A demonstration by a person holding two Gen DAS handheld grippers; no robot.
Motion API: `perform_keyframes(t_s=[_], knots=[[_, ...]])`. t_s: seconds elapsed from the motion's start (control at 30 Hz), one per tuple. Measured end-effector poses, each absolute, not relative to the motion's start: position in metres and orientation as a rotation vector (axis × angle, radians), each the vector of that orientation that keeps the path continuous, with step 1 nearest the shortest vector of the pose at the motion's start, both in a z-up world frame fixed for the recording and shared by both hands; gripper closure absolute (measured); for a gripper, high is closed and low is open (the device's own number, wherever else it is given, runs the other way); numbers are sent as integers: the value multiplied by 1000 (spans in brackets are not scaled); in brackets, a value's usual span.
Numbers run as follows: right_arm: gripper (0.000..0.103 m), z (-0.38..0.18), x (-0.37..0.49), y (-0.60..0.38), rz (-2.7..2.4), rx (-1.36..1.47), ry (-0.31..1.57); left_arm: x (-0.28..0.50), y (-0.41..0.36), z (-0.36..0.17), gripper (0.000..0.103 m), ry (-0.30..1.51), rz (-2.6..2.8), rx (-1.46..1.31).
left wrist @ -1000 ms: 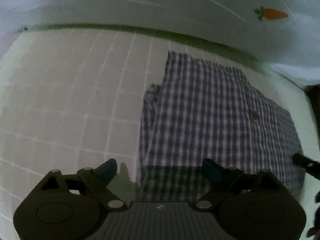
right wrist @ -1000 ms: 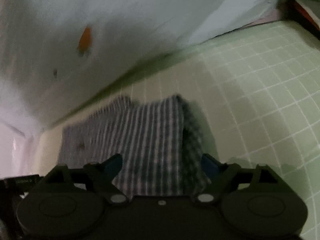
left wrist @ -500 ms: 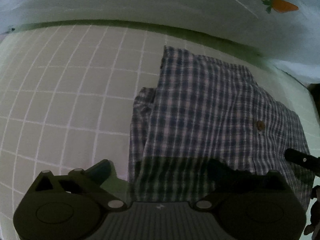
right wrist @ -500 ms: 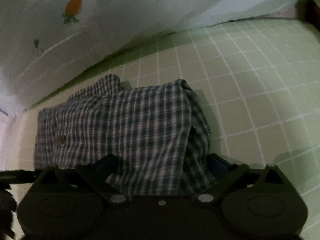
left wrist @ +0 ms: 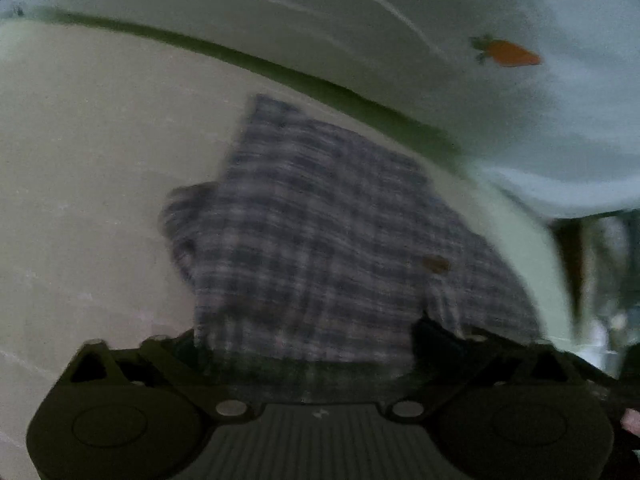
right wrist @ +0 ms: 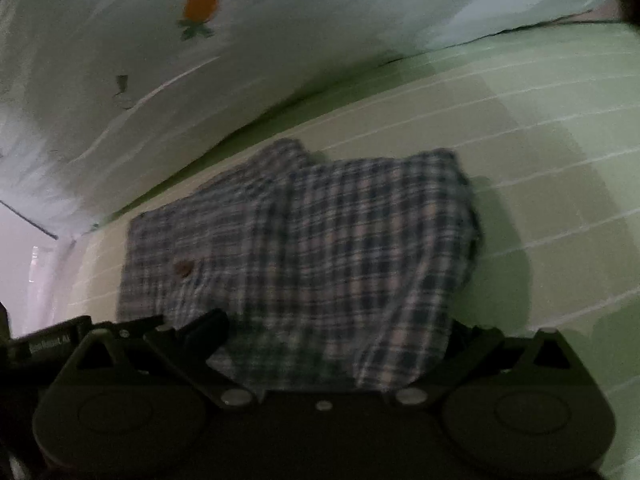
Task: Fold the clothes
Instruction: 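Grasp the folded shirt bundle with both grippers and lift it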
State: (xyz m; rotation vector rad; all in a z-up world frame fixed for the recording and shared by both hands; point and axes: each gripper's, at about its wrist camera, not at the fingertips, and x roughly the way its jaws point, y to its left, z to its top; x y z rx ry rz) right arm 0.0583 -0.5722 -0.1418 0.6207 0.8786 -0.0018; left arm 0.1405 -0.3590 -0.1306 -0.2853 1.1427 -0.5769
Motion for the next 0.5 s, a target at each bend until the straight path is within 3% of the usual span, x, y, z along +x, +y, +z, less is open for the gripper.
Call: perform_keyframes(t_s=[0.03, 0.1, 0.17, 0.27, 0.5], knots=[[0, -143, 56, -568, 35, 662, 874, 134, -355, -133, 44, 1161, -598, -340], [14, -148, 48, -560, 93, 753, 874, 119, -347, -140, 64, 1208, -602, -430], [57, -153, 37, -550, 129, 830, 888, 101, -338, -140, 68, 1215, -597, -457], [66, -154, 8, -537, 141, 858, 891, 73, -325, -132, 70, 1220, -615, -423], [69, -140, -64, -517, 77, 867, 882, 35, -322, -120, 70, 1234, -734, -350]])
